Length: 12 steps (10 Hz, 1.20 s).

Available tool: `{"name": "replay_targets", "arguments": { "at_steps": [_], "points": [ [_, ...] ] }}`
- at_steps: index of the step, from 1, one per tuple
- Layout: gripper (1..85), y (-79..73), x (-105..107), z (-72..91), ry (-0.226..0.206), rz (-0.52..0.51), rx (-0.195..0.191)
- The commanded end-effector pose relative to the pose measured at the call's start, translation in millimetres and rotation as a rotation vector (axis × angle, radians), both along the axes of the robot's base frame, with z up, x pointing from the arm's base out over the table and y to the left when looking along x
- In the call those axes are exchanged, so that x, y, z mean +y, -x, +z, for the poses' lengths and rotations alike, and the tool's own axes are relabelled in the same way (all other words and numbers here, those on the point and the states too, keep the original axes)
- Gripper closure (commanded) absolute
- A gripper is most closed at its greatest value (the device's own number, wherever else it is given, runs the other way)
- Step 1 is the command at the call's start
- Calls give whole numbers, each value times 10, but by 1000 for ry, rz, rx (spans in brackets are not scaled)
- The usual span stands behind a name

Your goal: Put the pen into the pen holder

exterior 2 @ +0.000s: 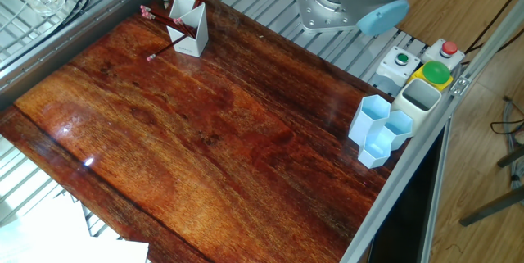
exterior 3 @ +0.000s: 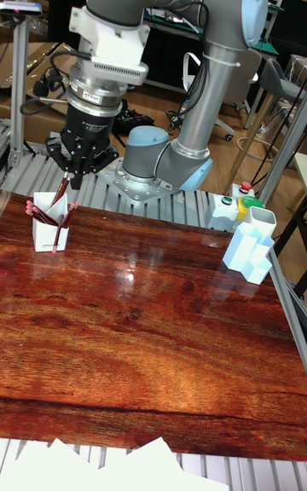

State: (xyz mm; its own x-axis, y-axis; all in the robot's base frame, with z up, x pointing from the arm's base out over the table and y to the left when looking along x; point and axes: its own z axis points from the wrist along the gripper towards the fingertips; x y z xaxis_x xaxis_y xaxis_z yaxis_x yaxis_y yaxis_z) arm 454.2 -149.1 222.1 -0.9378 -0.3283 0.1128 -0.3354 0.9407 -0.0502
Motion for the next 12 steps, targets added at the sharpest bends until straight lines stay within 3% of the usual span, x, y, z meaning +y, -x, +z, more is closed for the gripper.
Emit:
{"name": "replay_targets", "arguments": {
  "at_steps": [1,4,5,6,7,8,12],
  "points": [
    [847,-22,-53,-2,14,68,2],
    [847,-105,-38,-9,9,74,-30],
    [847,-49,-34,-6,7,76,-8],
    [847,-191,111,74,7,76,22],
    [847,-468,350,142,12,64,32],
    [847,-645,506,116,14,55,30],
    [847,-1193,820,-225,17,49,-25]
  ]
}}
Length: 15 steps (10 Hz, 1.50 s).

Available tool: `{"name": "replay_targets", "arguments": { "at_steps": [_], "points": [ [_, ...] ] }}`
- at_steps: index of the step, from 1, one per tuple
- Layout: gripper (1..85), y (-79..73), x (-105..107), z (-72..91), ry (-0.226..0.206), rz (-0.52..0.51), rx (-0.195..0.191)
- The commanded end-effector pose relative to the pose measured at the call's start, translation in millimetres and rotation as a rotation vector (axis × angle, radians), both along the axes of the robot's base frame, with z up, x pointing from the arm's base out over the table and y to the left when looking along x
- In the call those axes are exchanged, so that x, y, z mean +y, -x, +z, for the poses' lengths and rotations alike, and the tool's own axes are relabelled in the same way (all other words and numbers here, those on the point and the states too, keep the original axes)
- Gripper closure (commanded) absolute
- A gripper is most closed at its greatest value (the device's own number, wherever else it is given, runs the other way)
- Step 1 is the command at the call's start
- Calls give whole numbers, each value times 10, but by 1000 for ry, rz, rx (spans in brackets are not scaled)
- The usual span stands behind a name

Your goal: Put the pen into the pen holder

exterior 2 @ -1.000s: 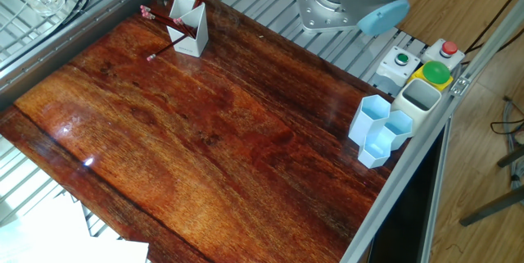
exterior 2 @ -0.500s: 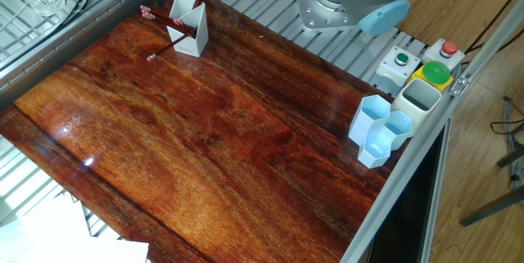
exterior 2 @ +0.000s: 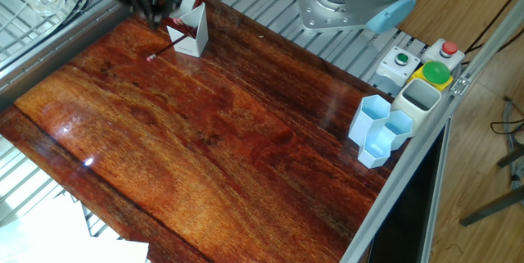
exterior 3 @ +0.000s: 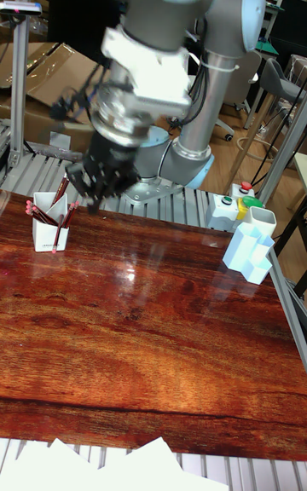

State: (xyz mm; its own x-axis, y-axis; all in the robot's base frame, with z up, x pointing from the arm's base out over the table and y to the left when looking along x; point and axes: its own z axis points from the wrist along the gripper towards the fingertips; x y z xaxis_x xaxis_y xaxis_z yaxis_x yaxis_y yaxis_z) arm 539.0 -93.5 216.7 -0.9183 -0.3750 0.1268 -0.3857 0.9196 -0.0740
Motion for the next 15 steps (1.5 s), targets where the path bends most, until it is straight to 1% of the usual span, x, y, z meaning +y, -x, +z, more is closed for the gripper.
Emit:
{"name": "replay_targets", "arguments": {
  "at_steps": [1,2,3,4,5,6,7,8,9,10,11,12,13,14,15],
  "points": [
    [847,-386,262,-250,-10,2,-32],
    [847,-378,250,-248,-7,17,-27],
    [847,-333,250,-245,-9,45,-6],
    [847,-265,266,-240,-18,63,22],
    [847,-159,275,-228,-22,52,62],
    [847,-108,233,-215,-2,25,80],
    [847,-61,258,-210,-9,-1,95],
    [847,-80,222,-209,3,19,90],
    [847,-88,164,-202,24,33,89],
    [847,-126,90,-214,63,55,98],
    [847,-480,194,-429,99,98,81],
    [847,-704,200,-606,119,141,50],
    [847,-830,7,-671,187,206,28],
    [847,-733,-281,-632,280,248,74],
    [847,-722,-184,-775,230,225,52]
  ]
}}
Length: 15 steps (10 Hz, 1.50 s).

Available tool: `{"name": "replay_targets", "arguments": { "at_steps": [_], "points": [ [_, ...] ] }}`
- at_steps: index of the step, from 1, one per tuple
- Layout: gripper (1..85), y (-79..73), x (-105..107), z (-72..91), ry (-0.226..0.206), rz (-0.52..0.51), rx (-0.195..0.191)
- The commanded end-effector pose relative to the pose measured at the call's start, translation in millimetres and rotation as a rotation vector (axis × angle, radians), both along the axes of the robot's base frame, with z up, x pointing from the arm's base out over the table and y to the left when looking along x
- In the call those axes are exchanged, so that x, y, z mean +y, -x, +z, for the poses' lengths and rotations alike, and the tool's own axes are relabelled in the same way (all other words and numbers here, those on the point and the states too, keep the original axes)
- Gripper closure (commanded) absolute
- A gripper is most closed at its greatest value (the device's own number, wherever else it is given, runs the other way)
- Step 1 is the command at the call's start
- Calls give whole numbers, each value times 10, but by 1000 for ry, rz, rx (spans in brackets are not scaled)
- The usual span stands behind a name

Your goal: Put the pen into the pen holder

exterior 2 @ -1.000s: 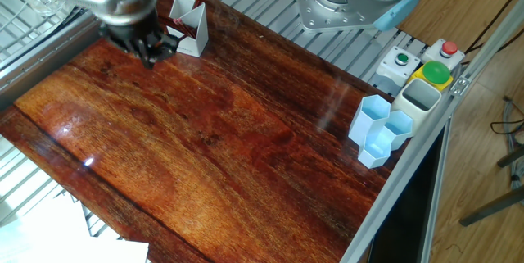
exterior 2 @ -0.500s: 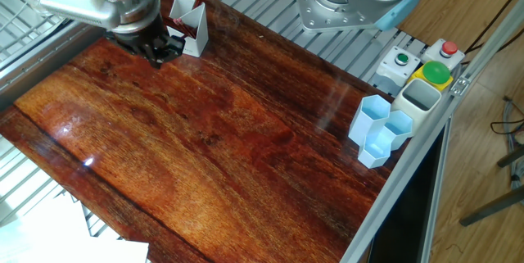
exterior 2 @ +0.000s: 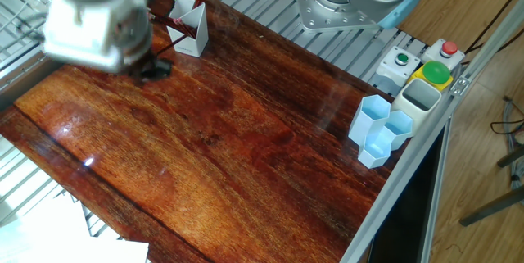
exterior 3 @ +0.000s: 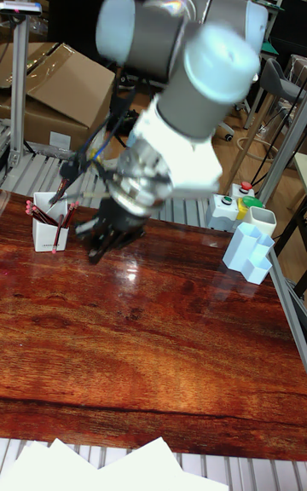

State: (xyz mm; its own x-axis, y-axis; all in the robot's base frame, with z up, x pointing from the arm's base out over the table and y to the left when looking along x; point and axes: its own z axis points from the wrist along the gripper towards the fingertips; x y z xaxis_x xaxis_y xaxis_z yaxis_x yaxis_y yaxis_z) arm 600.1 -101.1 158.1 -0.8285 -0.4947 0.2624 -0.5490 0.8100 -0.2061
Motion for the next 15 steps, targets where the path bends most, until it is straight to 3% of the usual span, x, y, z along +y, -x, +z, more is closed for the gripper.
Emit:
{"name": "replay_targets", "arguments": {
  "at_steps": [1,4,5,6,9,12,13,15],
  "points": [
    [847,-112,-93,-261,40,31,-28],
    [847,-32,-317,-413,74,6,-77],
    [847,61,-335,-476,64,-5,-71],
    [847,120,-414,-500,82,-1,-68],
    [847,360,-437,-637,52,-13,-55],
    [847,382,-389,-662,31,-29,-61],
    [847,426,-347,-674,14,-37,-45],
    [847,659,-259,-672,-15,-74,39]
  ]
}}
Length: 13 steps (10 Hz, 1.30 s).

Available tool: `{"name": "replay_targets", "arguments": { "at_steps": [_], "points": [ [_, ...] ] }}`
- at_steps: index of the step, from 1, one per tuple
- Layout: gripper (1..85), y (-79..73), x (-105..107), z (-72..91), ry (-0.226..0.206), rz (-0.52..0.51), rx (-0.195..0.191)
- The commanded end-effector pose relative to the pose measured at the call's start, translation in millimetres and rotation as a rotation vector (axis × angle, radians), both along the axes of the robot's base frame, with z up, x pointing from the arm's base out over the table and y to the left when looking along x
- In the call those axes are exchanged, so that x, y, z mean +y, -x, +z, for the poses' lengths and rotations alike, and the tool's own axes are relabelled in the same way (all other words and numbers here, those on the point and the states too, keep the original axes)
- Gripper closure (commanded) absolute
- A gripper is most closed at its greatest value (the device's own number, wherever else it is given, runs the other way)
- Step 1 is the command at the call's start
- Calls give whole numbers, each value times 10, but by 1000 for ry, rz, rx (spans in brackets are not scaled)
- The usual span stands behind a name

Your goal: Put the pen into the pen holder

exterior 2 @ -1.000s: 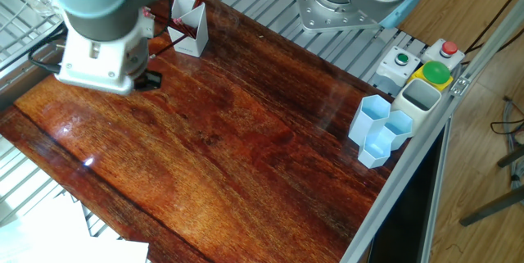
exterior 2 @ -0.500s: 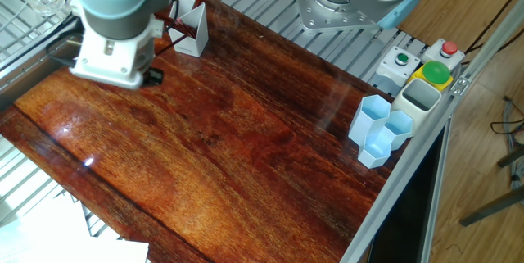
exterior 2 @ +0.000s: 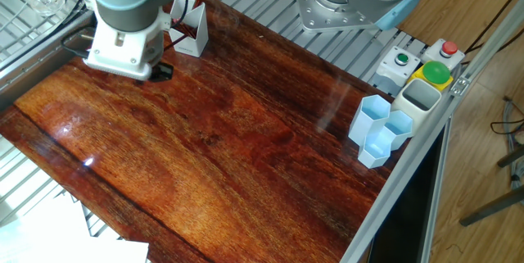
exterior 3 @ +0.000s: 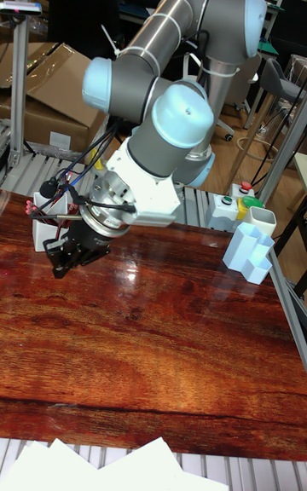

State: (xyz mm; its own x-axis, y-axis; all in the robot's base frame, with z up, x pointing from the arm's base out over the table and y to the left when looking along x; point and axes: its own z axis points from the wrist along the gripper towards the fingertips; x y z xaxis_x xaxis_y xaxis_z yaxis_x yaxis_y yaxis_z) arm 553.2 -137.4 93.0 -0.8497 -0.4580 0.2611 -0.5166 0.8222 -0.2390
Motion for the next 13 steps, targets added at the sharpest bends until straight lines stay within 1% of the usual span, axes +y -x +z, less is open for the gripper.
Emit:
{"name": "replay_targets", "arguments": {
  "at_steps": [1,2,3,4,5,6,7,8,9,10,13],
  "points": [
    [847,295,129,-8,-48,-73,88],
    [847,415,142,18,-46,-102,128],
    [847,446,148,25,-47,-110,138],
    [847,283,155,-18,-56,-90,77],
    [847,207,35,-119,-27,-74,37],
    [847,213,-33,-194,-18,-71,27],
    [847,258,-40,-203,-21,-75,38],
    [847,314,-88,-204,-11,-72,51],
    [847,443,-121,-213,-7,-84,86],
    [847,499,-161,-219,2,-88,99],
    [847,586,-262,-202,42,-105,123]
  ]
}}
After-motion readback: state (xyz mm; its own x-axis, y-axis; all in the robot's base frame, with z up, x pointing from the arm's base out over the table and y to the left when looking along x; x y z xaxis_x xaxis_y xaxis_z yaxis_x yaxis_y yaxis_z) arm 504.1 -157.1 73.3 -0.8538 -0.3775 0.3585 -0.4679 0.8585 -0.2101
